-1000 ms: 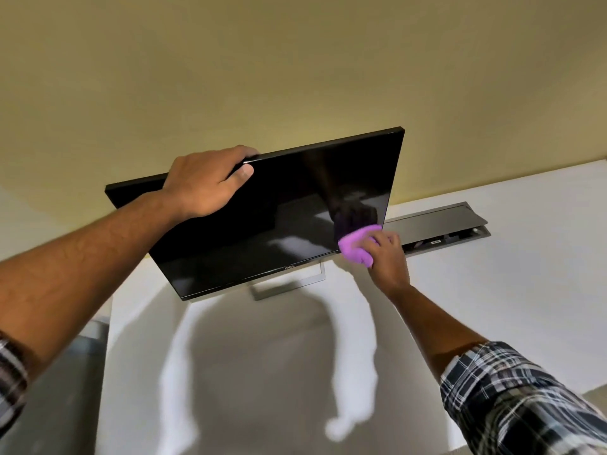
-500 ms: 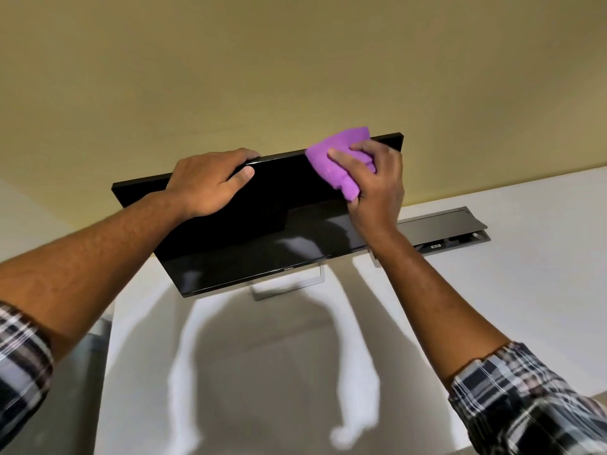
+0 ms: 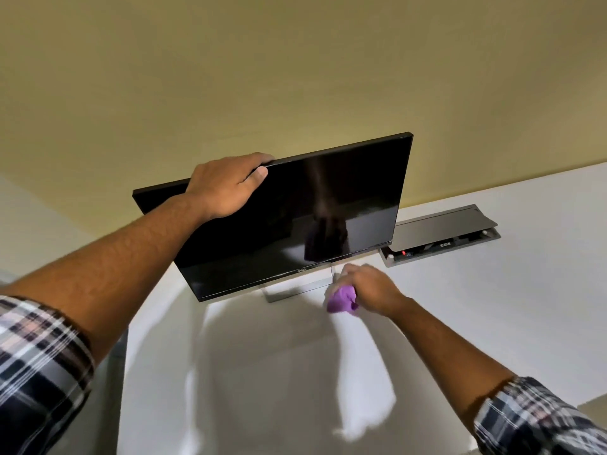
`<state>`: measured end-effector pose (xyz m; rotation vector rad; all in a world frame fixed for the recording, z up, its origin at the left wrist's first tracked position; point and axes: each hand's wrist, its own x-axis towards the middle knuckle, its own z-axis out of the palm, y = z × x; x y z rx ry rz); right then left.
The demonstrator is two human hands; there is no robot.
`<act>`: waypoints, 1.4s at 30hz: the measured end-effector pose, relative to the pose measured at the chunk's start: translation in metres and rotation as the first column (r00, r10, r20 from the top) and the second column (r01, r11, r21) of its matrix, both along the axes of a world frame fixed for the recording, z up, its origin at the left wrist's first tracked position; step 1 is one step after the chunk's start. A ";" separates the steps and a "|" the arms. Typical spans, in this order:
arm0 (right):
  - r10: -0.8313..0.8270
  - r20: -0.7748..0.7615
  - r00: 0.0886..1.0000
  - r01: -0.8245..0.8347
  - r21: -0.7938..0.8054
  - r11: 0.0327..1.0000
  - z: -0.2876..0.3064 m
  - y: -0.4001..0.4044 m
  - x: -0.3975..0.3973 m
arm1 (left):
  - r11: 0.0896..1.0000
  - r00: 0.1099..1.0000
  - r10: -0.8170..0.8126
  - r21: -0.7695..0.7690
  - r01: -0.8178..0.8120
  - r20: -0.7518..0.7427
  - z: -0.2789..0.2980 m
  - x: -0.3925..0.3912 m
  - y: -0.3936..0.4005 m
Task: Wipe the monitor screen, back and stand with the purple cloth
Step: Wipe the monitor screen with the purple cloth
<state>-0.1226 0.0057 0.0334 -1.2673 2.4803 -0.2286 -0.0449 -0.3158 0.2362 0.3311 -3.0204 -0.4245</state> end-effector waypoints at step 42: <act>-0.414 -0.124 0.902 0.225 -0.682 0.696 0.046 -0.153 0.080 | 0.975 0.999 -0.005 0.220 -0.007 0.052 0.005 0.050 -0.049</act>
